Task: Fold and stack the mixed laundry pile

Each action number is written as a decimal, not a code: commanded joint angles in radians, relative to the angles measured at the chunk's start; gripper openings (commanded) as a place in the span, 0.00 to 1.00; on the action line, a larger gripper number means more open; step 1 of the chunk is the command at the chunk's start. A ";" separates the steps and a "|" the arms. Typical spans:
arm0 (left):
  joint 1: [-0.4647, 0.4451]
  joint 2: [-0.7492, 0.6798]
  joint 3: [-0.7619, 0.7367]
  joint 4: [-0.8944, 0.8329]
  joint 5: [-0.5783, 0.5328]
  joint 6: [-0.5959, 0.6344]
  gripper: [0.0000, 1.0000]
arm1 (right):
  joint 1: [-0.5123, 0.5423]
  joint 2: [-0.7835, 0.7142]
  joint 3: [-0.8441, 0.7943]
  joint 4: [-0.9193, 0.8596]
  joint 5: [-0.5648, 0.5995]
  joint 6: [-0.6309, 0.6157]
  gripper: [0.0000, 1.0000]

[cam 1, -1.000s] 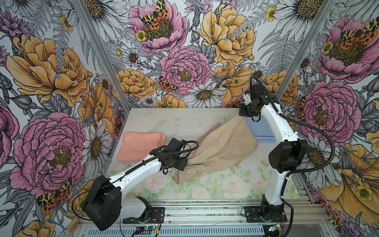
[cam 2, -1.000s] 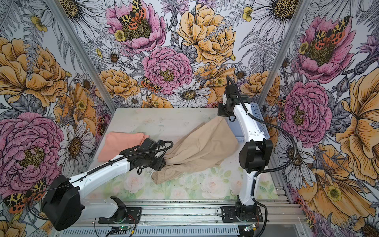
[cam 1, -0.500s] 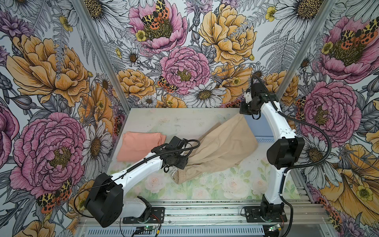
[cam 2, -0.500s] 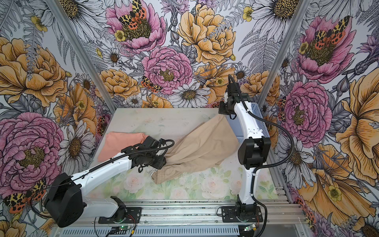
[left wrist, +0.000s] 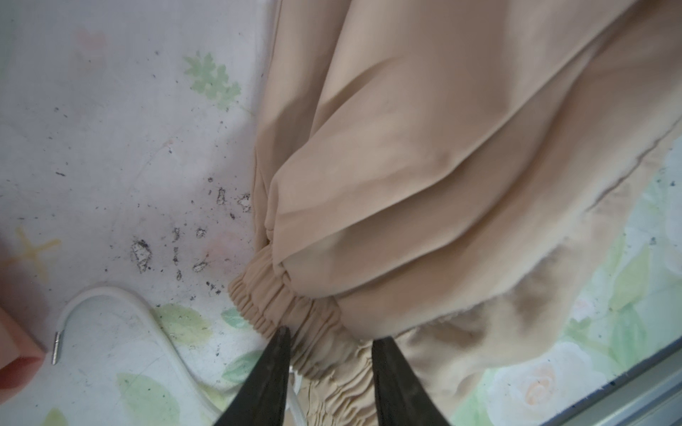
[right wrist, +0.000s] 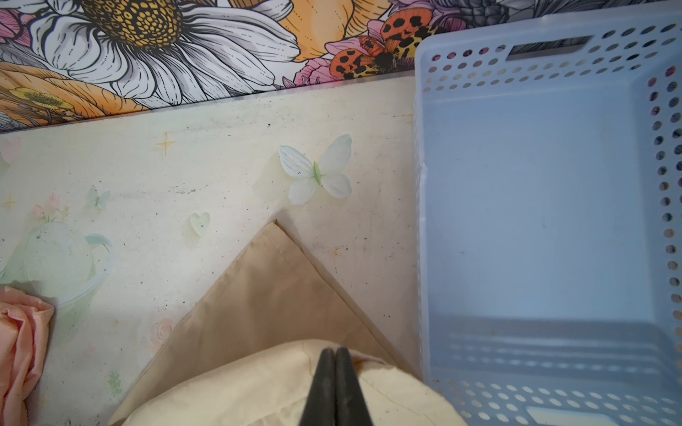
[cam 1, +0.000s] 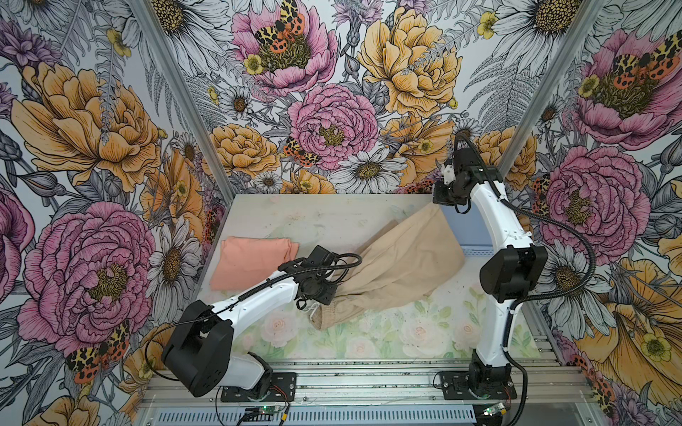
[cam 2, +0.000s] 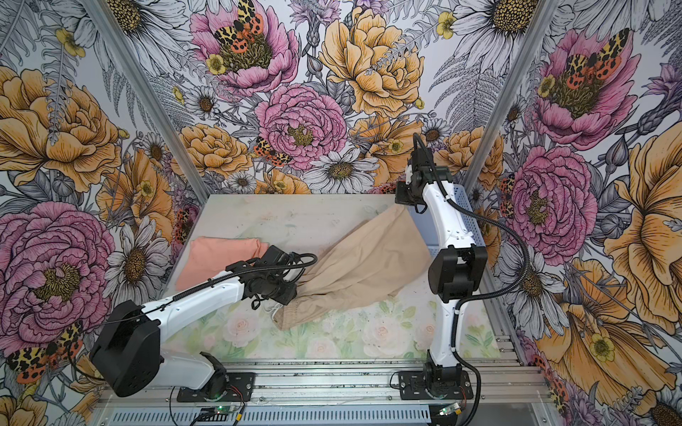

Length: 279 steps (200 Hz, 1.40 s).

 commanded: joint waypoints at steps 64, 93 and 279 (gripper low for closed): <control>0.003 -0.050 0.040 -0.031 -0.096 -0.024 0.00 | -0.009 -0.016 0.023 0.003 0.001 0.002 0.00; -0.012 -0.092 0.058 -0.069 -0.114 -0.037 0.00 | -0.008 -0.051 0.001 0.006 -0.005 0.001 0.00; -0.374 -0.376 0.067 -0.226 0.133 -0.457 0.00 | -0.050 -0.517 -0.334 -0.150 0.042 -0.075 0.00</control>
